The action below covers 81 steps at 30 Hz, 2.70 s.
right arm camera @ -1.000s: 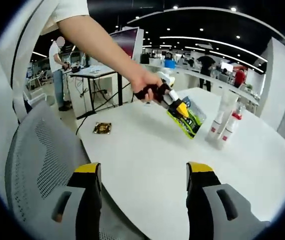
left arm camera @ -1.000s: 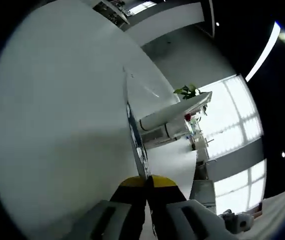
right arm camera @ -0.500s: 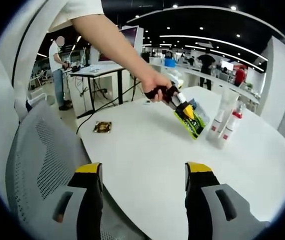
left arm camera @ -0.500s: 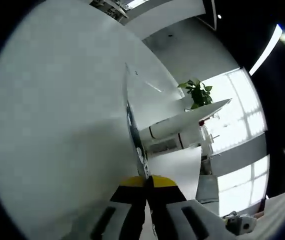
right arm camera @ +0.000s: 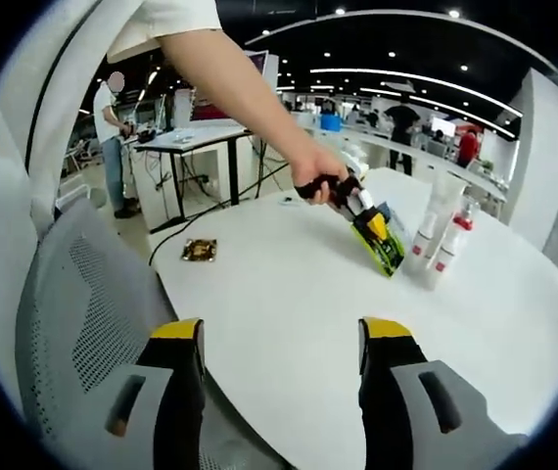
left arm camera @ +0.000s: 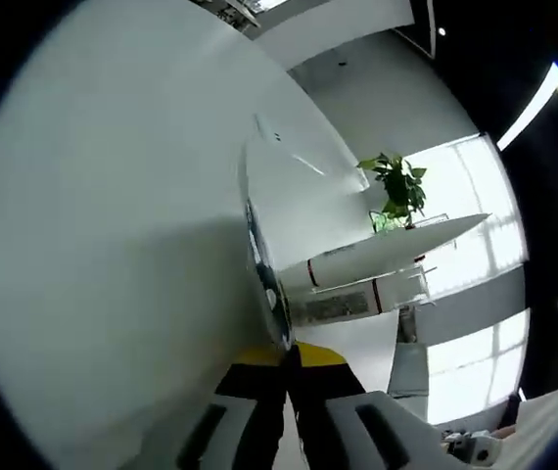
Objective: Arrange the skincare products in the storage area until every visible bottle or jar stands upright without overlapping.
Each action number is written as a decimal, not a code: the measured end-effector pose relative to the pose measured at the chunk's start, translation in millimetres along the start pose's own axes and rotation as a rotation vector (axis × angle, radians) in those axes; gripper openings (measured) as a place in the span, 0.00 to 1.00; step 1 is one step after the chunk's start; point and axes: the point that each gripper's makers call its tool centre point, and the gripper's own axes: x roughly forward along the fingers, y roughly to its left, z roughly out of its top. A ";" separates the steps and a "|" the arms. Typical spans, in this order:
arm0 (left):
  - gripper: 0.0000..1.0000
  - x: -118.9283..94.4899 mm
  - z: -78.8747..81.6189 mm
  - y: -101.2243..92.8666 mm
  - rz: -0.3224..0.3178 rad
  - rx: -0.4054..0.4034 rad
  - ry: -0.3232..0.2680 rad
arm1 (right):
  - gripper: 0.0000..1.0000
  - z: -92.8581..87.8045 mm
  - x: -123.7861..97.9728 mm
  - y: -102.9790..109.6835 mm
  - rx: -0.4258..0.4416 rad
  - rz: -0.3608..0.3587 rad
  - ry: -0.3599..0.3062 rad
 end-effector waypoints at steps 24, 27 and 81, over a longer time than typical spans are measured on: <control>0.09 0.0 -5.8 4.3 0.071 0.047 0.094 | 0.62 0.5 1.0 1.1 0.009 0.006 -0.002; 0.13 -1.6 -6.4 6.3 0.096 0.049 0.104 | 0.62 0.7 1.0 1.1 0.008 0.006 -0.002; 0.48 -101.1 -109.1 -16.5 0.258 0.228 -0.010 | 0.59 1.5 -0.5 10.3 -0.073 0.029 0.000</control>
